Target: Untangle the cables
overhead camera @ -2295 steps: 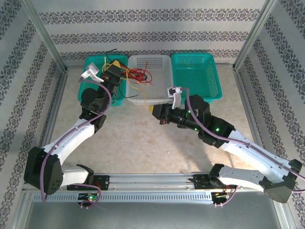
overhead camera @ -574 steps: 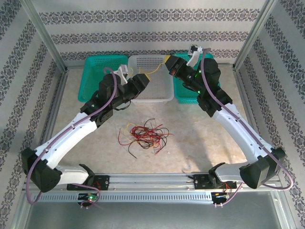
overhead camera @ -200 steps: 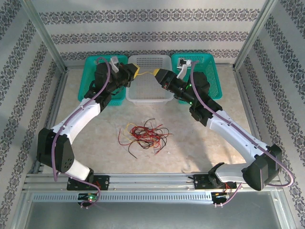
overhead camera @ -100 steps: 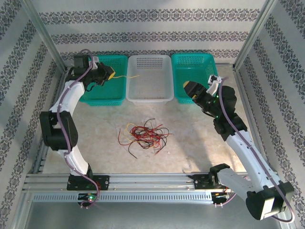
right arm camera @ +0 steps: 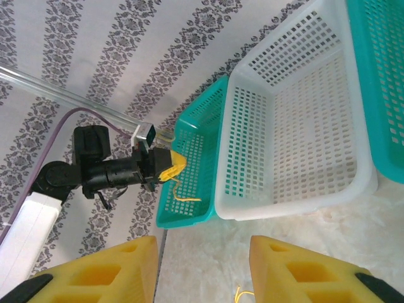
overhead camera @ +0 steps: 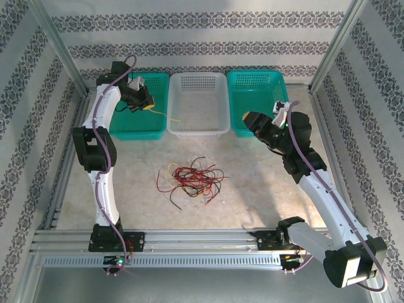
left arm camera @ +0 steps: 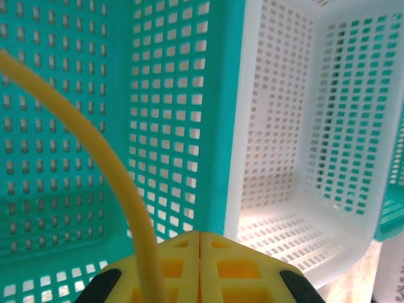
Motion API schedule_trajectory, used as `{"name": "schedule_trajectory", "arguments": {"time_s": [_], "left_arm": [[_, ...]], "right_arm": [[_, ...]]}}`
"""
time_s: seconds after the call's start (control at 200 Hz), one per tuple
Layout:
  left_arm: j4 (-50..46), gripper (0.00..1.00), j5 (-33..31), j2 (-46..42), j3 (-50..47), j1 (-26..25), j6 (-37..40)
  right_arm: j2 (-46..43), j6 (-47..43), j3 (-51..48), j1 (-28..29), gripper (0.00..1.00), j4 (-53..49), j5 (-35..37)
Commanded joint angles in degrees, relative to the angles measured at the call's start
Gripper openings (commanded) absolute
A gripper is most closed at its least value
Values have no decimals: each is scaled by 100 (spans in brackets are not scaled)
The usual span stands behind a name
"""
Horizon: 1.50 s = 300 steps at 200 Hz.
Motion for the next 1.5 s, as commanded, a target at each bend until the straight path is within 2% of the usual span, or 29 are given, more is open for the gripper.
{"name": "schedule_trajectory", "arguments": {"time_s": [0.0,0.065,0.125,0.155,0.27,0.32,0.445,0.53,0.59,0.665,0.815,0.924,0.984,1.119,1.339,1.494], "left_arm": [[-677,4,-380,107,374,9,543],[-616,14,-523,128,451,62,512],[-493,39,-547,117,456,81,478],[-447,47,-531,117,471,82,473],[-371,60,-441,37,465,81,431],[-356,63,-528,-85,412,82,421],[-14,64,-812,-727,-210,74,224],[688,64,-1160,-1472,-1120,31,-185],[1336,58,-1378,-2080,-1956,-35,-653],[1995,53,-1345,-2607,-2874,-192,-1137],[2597,39,-1513,-2956,-3946,-445,-1900],[3393,39,-1480,-2969,-4477,-470,-2709],[3767,40,-1347,-2844,-4513,-499,-2993],[3153,40,-1630,-2239,-3815,-569,-2932],[3398,39,-1500,-1690,-3441,-569,-3029],[3139,31,-1402,-1289,-3060,-569,-2940]], "right_arm": [[40,-127,263,-47,42,25,-197],[51,-106,334,-41,42,-37,-237],[24,-114,414,-35,42,-139,-257],[7,-137,469,-40,42,-210,-265],[-103,-260,620,-34,42,-518,-258],[-164,-271,624,-35,42,-604,-245],[-284,-364,604,18,43,-855,-164],[-302,-563,622,119,44,-1108,-85],[-260,-780,662,232,45,-1346,-27],[-201,-1036,661,401,45,-1565,124],[112,-1296,810,705,45,-1778,198],[279,-1509,1023,953,45,-1939,242],[286,-1535,1032,1022,45,-1952,256],[174,-1509,903,1050,45,-1917,278],[-46,-1588,761,1032,45,-2012,292],[-159,-1546,681,980,45,-2015,373]]}}
